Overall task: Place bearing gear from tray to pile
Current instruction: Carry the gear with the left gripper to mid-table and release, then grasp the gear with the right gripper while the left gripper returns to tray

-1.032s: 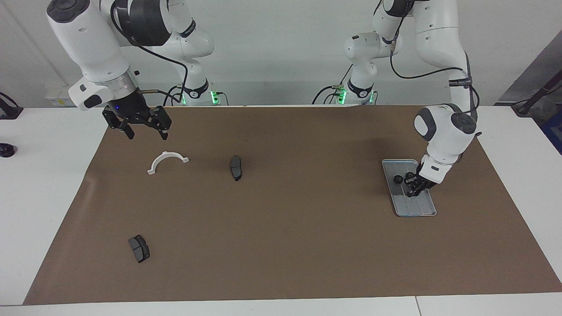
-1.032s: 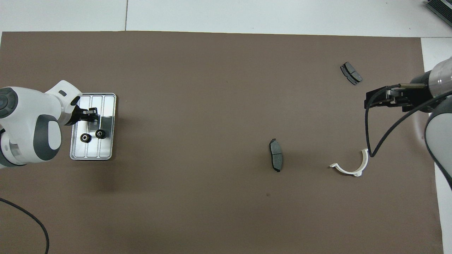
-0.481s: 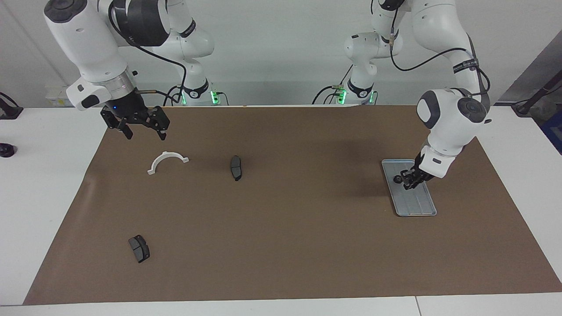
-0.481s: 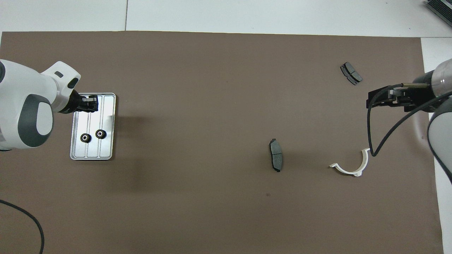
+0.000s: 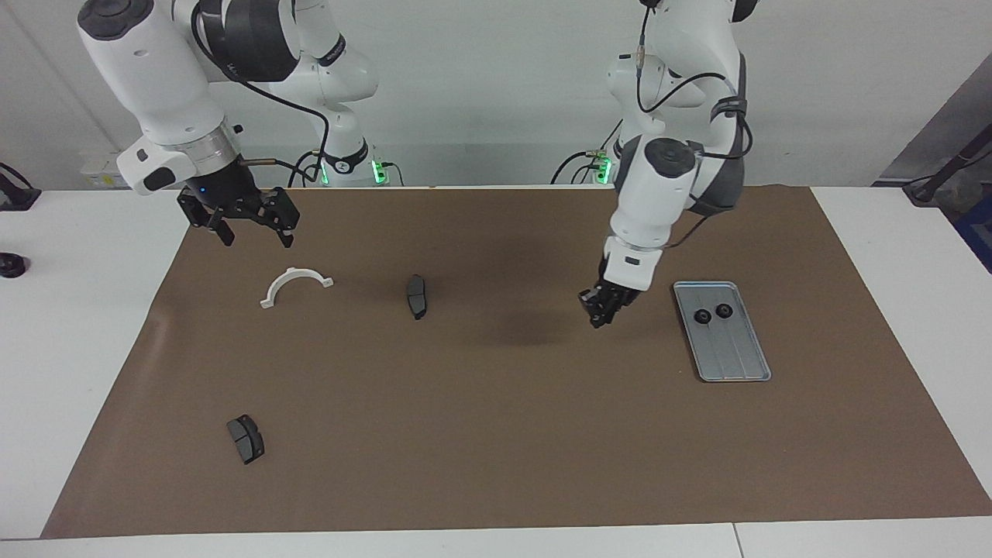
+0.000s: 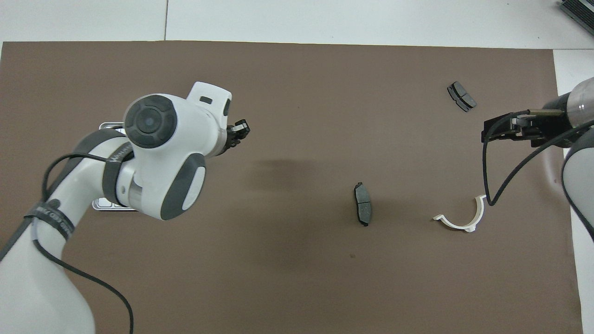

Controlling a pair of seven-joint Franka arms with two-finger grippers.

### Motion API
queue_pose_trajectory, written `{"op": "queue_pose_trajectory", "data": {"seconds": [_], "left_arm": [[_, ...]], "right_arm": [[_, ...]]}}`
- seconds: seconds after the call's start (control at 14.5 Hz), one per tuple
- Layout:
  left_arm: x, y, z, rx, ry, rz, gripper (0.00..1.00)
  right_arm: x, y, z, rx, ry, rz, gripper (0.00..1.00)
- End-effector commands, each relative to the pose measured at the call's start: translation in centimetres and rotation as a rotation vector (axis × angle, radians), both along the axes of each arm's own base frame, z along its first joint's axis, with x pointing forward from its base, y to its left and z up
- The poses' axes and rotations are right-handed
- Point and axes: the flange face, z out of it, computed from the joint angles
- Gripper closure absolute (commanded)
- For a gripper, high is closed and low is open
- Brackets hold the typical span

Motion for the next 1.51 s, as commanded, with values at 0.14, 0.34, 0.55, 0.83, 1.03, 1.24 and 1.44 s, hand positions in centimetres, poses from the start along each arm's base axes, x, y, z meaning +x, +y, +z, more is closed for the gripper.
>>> {"op": "queue_pose_trajectory", "data": {"seconds": [0.14,0.34,0.55,0.83,1.03,1.24,1.44], "left_arm": [[-1.5,-10.3,-5.9,-0.055,0.007,0.042,1.0],[-1.1,-11.8,-7.6,-0.097,-0.034,0.045,1.0],[-1.3,-11.5,-8.9,-0.1,-0.038,0.058,0.74],[-0.8,-10.8,-7.5,-0.042,0.031,0.068,0.0],[1.1,-5.6,-1.3,-0.004,0.052,0.138,0.0],[3.0,3.5,2.4,0.042,0.115,0.225,0.0],[5.0,12.7,2.4,0.083,0.187,0.239,0.0]], "right_arm": [[-0.5,-0.2,0.1,0.026,-0.011,0.005,0.0],[-0.3,0.1,0.2,0.026,-0.028,0.011,0.0],[0.0,1.0,-0.1,0.021,-0.035,0.027,0.0],[1.5,2.8,-1.9,0.005,-0.045,0.058,0.0],[2.7,4.3,-3.2,-0.005,-0.062,0.076,0.0],[3.9,7.3,-4.8,-0.052,-0.08,0.109,0.0],[6.0,10.3,-6.9,-0.049,-0.089,0.054,0.0]]}}
